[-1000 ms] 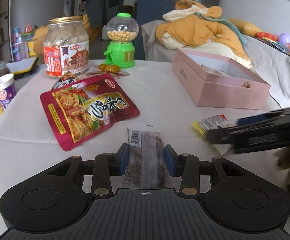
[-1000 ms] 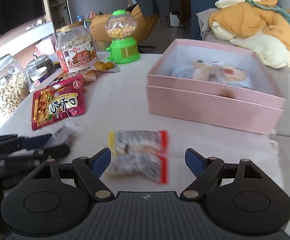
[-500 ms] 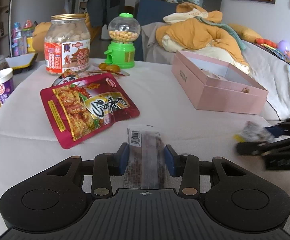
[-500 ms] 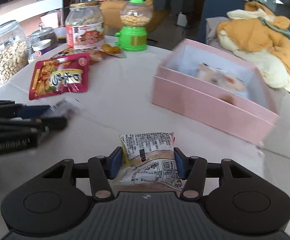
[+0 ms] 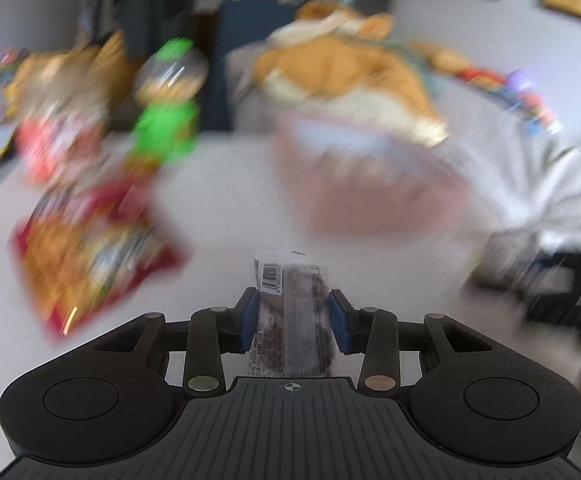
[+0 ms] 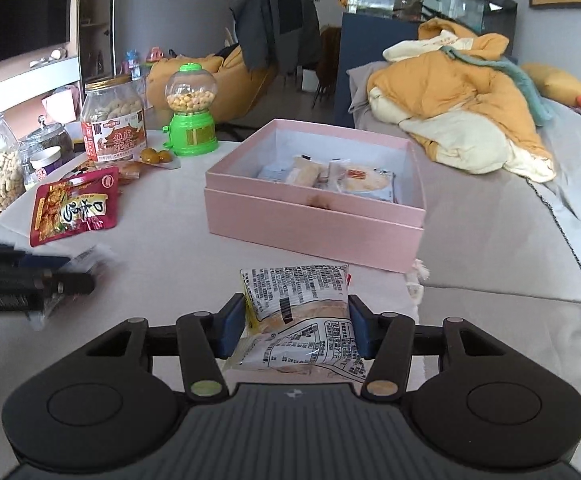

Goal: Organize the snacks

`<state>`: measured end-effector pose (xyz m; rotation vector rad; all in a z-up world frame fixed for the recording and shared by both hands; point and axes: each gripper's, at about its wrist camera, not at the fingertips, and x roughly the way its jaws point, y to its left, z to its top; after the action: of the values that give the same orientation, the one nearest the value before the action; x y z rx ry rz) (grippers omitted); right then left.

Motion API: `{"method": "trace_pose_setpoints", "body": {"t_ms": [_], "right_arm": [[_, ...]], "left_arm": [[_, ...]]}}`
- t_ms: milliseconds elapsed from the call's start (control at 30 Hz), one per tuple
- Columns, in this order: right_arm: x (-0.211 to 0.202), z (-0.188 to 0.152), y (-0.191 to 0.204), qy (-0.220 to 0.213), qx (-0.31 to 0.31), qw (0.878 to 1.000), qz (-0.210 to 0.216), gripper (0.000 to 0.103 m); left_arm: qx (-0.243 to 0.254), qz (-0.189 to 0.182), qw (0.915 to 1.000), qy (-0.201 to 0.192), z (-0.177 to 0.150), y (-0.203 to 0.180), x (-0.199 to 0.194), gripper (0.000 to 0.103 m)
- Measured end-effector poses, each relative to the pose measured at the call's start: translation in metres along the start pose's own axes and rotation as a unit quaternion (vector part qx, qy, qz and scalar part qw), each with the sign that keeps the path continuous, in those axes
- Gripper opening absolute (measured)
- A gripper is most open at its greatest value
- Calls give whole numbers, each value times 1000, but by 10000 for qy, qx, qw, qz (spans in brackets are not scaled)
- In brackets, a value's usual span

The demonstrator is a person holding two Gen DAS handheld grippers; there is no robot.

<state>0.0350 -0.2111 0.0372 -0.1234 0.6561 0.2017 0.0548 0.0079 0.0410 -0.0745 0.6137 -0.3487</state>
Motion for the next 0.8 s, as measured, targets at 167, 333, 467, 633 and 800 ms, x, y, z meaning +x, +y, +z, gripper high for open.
{"method": "trace_pose_setpoints", "body": {"t_ms": [167, 333, 467, 633, 800], "right_arm": [[4, -9, -9, -50, 54, 10000, -36, 53], [5, -16, -20, 2, 219, 9997, -106, 53], [3, -20, -32, 31, 313, 9993, -219, 53], [3, 2, -47, -125, 435, 9989, -86, 53], [11, 101, -71, -724, 741, 9942, 304, 62]], "left_arm": [[83, -693, 9940, -845, 91, -38, 30, 47], [-640, -730, 9932, -647, 129, -31, 108, 45], [-909, -676, 9928, -397, 104, -11, 106, 45], [-688, -467, 9965, 81, 57, 13, 68, 45], [-863, -328, 9955, 230, 31, 37, 44, 45]]}}
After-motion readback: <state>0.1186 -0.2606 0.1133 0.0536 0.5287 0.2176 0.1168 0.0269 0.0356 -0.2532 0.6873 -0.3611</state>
